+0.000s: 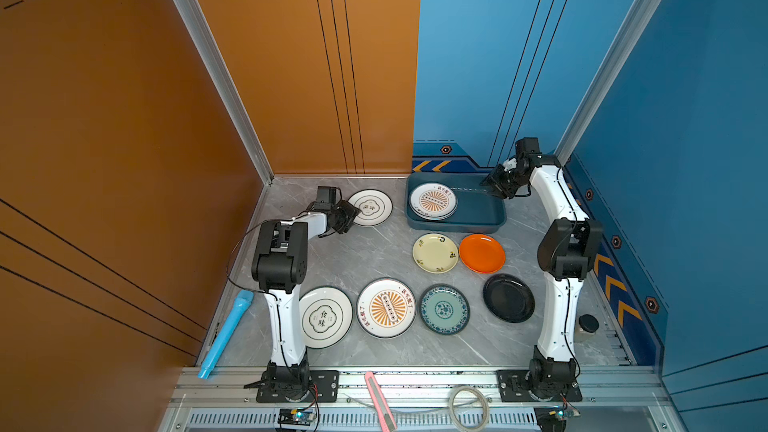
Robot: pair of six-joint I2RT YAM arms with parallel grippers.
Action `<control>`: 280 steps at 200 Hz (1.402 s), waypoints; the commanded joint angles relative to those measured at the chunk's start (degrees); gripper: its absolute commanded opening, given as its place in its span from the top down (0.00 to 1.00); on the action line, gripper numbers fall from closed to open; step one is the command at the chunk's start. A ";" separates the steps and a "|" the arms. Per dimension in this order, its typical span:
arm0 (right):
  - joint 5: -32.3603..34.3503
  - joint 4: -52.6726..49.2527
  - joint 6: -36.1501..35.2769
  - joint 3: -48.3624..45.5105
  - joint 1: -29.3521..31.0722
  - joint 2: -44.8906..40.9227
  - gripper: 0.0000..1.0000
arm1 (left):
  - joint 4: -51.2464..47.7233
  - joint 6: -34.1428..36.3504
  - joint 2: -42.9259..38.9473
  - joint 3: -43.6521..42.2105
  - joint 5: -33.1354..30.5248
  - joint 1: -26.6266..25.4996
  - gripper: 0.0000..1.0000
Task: Place the plates into the plastic bin on the countertop
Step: 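Release the plate and raise the right gripper while left grasps the cloud-emblem plate, then lift the cloud-emblem plate upright with the left gripper toward the right gripper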
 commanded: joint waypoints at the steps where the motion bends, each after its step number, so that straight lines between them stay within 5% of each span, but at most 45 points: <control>1: -1.04 -0.52 -0.29 -0.43 0.15 -0.37 0.55 | -1.61 -0.36 3.79 0.30 -2.19 -0.52 0.58; 90: -1.56 -0.36 -0.40 -0.61 0.32 -0.73 0.56 | 3.58 -0.54 3.93 -2.74 0.25 -0.25 1.00; 129: -3.25 1.09 -0.02 -0.61 0.90 -1.41 0.55 | 3.19 1.16 -0.57 -5.31 0.84 0.69 1.00; 184: -10.79 8.54 3.58 -0.85 1.64 -1.87 0.27 | 0.66 4.20 -10.28 -8.33 2.66 2.46 1.00; 280: -18.02 15.70 3.20 -9.88 7.53 -7.69 0.18 | -0.51 3.01 -25.94 -9.90 12.16 3.57 1.00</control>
